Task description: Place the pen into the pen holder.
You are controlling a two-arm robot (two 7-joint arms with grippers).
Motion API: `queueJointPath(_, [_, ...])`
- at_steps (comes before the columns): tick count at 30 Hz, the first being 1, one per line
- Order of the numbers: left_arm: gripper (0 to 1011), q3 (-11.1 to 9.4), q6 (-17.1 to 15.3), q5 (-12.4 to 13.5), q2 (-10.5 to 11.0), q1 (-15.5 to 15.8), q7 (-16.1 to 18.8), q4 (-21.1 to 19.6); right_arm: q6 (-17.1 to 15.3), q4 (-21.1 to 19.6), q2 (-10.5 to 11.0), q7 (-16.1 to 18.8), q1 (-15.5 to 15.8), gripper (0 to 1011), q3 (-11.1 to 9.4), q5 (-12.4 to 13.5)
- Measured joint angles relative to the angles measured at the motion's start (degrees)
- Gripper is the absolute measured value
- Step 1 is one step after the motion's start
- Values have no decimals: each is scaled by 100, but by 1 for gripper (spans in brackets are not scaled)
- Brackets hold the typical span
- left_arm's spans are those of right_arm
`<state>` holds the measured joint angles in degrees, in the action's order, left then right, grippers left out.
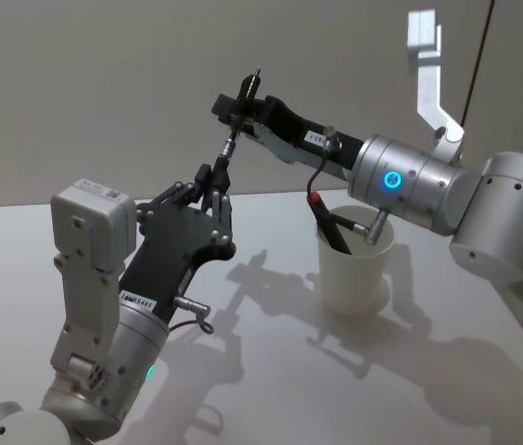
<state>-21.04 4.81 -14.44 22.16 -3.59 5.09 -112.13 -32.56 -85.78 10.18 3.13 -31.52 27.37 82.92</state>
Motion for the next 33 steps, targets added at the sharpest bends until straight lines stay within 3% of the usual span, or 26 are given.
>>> queueJointPath(12, [151,2,5,0,-1,0,2,-1,0,1,3,-12,1,130,0,-7])
queueJointPath(18, [321,2,5,0,0,0,2,-1,-1,0,2,-13,0,130,0,-8])
queueJointPath(20, [423,1,5,0,0,0,3,-1,-1,0,2,-12,1,130,0,-8])
queueJointPath(22, [451,1,5,0,0,0,2,-1,-1,1,1,-12,0,130,0,-8])
queueJointPath(26, [627,0,5,0,0,0,2,-1,5,1,2,-11,-1,130,1,-10])
queueJointPath(33, [793,0,4,0,0,0,2,-1,105,-11,2,-14,-78,130,-14,-126])
